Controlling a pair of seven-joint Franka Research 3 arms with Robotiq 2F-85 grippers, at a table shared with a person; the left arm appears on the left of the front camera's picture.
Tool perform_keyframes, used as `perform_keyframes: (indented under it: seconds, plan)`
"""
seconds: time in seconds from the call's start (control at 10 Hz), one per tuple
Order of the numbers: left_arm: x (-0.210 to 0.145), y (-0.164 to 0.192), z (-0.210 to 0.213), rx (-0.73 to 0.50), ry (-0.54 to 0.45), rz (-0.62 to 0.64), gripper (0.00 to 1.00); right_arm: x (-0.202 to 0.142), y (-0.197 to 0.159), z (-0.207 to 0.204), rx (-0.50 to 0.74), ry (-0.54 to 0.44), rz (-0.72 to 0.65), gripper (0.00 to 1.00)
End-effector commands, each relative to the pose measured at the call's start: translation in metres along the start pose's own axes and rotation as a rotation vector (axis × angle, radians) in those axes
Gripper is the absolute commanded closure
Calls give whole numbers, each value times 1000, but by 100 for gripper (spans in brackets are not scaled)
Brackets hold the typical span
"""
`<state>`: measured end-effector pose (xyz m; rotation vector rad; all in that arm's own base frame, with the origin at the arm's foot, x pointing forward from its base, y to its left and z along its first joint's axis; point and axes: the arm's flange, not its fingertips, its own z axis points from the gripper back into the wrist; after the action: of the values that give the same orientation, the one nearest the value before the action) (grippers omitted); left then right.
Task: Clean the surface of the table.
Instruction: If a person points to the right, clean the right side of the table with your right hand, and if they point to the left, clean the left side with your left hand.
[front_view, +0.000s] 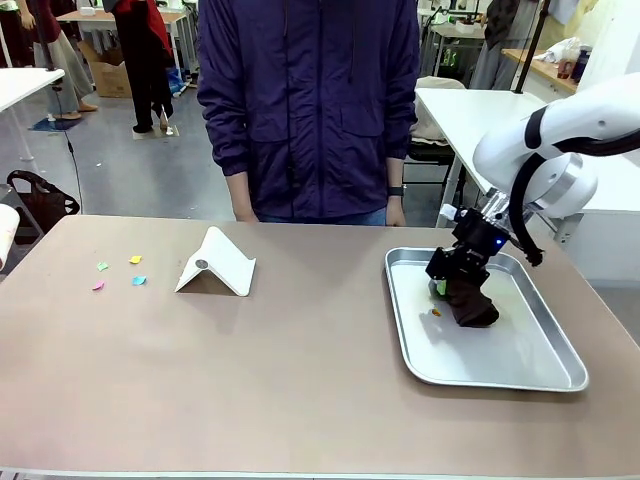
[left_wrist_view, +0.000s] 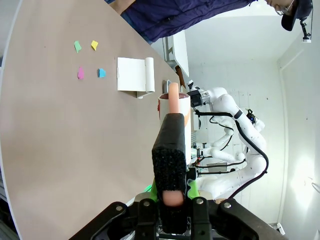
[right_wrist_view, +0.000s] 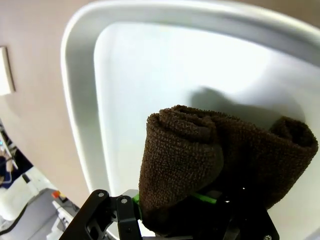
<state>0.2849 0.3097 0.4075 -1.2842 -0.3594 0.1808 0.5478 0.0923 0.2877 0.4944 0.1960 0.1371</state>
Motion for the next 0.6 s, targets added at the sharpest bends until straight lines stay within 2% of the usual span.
perform_keyframes:
  seconds: [0.0,0.5]
  plan:
    - [-1,-4,1,-5,7,-3,100,1,17,-25,30,88,80,100]
    - [-1,-4,1,-5,7,-3,100,-15,56,-42,28,213,212,100]
